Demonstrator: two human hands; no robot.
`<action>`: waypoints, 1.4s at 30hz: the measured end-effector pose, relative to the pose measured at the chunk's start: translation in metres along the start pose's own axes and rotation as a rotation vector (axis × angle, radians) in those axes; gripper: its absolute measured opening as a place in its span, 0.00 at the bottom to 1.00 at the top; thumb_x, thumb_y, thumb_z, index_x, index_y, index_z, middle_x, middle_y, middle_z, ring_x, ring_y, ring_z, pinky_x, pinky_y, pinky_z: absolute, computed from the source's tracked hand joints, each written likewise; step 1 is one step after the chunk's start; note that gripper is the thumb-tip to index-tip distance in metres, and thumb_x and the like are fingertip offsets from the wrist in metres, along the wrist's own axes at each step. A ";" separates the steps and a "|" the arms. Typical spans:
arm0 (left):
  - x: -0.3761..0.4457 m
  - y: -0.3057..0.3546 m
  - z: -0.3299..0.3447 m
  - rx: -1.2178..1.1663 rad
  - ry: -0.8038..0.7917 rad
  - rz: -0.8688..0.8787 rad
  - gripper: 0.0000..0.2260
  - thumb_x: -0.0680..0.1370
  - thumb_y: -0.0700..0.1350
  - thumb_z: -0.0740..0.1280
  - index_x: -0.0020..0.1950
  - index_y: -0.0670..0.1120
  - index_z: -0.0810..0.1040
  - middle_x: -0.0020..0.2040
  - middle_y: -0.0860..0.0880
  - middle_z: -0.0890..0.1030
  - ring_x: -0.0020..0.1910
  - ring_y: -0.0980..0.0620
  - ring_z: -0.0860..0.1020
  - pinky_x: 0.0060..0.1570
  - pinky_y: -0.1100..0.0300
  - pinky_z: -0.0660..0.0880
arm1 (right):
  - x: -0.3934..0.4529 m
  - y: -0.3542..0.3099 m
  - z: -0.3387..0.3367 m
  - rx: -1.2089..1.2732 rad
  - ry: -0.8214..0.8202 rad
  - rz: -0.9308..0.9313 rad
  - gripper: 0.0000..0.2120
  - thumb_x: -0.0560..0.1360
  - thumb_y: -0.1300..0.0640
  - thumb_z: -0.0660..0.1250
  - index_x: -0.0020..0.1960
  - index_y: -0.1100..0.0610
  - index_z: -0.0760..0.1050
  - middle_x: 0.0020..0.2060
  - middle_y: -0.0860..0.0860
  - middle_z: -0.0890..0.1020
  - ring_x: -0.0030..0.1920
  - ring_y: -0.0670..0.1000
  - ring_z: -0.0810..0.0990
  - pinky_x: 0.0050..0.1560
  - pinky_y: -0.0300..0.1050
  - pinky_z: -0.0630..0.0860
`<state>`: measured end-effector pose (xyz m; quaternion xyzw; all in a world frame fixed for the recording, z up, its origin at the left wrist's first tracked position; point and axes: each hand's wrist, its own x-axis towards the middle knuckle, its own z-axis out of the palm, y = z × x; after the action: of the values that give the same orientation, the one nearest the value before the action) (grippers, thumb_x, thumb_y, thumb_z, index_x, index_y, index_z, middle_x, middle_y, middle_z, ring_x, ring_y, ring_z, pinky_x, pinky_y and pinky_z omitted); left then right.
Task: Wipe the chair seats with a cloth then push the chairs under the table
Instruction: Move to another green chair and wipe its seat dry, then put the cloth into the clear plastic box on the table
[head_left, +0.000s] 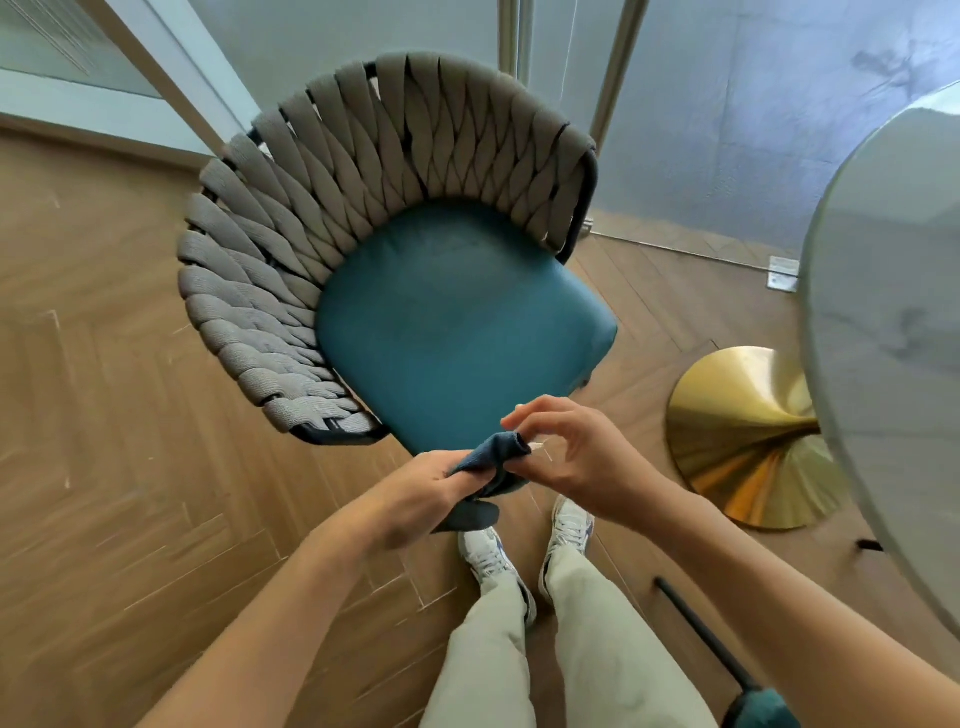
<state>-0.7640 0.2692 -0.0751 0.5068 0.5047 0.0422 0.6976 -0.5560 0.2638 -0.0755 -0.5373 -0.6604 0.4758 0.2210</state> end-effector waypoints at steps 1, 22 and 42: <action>-0.002 0.005 0.004 0.057 0.012 0.028 0.08 0.80 0.50 0.62 0.49 0.54 0.82 0.45 0.57 0.82 0.46 0.59 0.78 0.52 0.63 0.75 | -0.006 -0.003 -0.003 0.017 0.050 -0.014 0.05 0.71 0.56 0.75 0.45 0.55 0.82 0.51 0.44 0.81 0.55 0.45 0.78 0.58 0.47 0.75; 0.038 0.103 0.097 0.463 0.432 0.367 0.03 0.73 0.44 0.70 0.42 0.50 0.77 0.39 0.54 0.81 0.43 0.53 0.79 0.43 0.57 0.77 | -0.105 -0.036 -0.152 -0.099 0.588 -0.006 0.03 0.72 0.58 0.73 0.46 0.55 0.81 0.47 0.45 0.81 0.51 0.46 0.78 0.53 0.35 0.75; 0.106 0.376 0.399 0.537 -0.313 0.816 0.06 0.76 0.41 0.66 0.44 0.52 0.77 0.43 0.48 0.81 0.48 0.45 0.80 0.50 0.42 0.80 | -0.402 0.021 -0.295 -0.098 1.654 0.661 0.08 0.76 0.52 0.69 0.48 0.56 0.81 0.36 0.48 0.81 0.36 0.41 0.78 0.38 0.35 0.70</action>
<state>-0.2441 0.2459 0.1269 0.8242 0.1484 0.1035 0.5366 -0.1778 0.0086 0.1268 -0.8805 -0.1207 -0.0536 0.4552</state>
